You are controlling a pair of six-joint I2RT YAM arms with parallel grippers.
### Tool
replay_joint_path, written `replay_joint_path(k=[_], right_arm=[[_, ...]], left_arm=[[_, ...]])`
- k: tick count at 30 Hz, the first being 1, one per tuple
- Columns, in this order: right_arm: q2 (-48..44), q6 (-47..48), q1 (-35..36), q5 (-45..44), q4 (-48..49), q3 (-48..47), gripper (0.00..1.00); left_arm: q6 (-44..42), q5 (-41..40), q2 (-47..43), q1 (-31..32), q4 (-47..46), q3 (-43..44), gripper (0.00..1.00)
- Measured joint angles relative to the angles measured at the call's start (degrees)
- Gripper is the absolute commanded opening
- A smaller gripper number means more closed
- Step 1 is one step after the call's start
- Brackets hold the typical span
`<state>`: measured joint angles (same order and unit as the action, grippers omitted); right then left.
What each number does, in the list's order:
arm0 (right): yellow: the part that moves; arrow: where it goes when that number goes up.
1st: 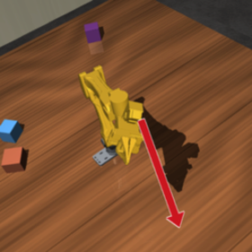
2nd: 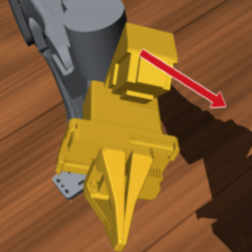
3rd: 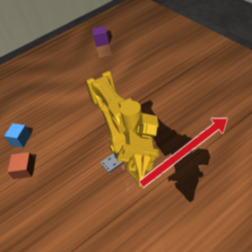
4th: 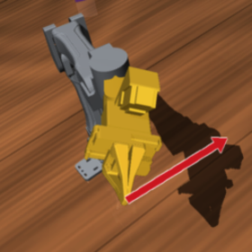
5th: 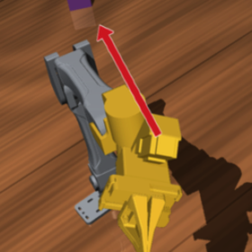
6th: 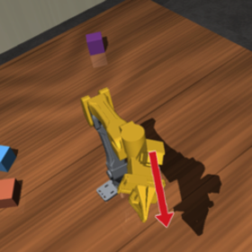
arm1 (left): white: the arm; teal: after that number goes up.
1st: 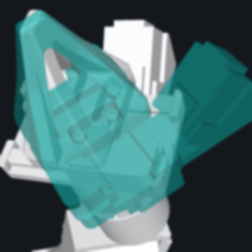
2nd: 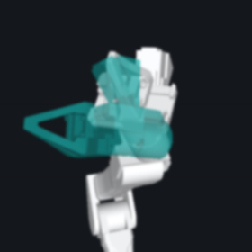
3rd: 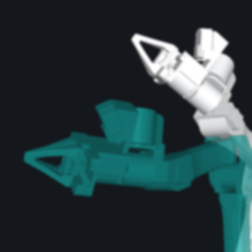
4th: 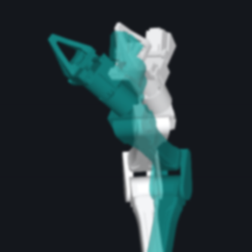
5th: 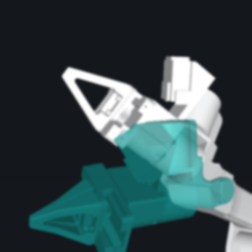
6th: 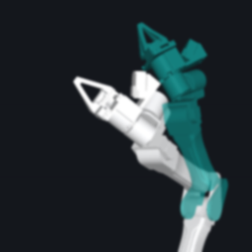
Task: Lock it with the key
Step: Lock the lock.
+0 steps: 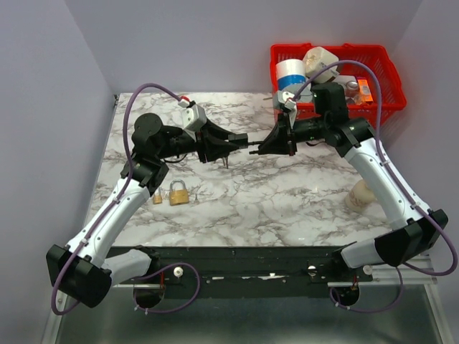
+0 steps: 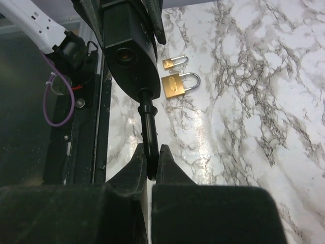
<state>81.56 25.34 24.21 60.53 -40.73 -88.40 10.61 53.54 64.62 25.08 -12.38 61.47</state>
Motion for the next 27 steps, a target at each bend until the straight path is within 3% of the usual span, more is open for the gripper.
replay_joint_path(k=[1,4,7,11,16,27], right_arm=[[0.09,0.15,0.02,-0.07,-0.57,-0.52,0.01],[0.66,0.87,0.09,-0.94,-2.97,-2.16,0.01],[2.14,2.73,0.26,-2.58,-6.56,-4.94,0.01],[5.11,6.54,0.28,-4.15,-13.7,-10.36,0.01],[8.2,10.67,0.57,-6.49,-20.52,-14.97,0.01],[9.77,15.82,3.48,-8.35,-27.78,-19.58,0.01]], left_arm=[[-0.2,0.09,0.0,0.0,0.02,0.0,0.41],[-4.42,0.68,-0.17,-0.02,1.92,0.15,0.72],[-11.1,0.57,-0.81,-0.17,8.57,0.7,0.92],[-22.4,0.15,-1.29,-1.16,20.83,2.84,0.98],[-30.75,0.0,0.24,-2.14,30.05,7.76,0.98],[-32.13,2.25,7.04,-1.6,32.5,12.37,0.81]])
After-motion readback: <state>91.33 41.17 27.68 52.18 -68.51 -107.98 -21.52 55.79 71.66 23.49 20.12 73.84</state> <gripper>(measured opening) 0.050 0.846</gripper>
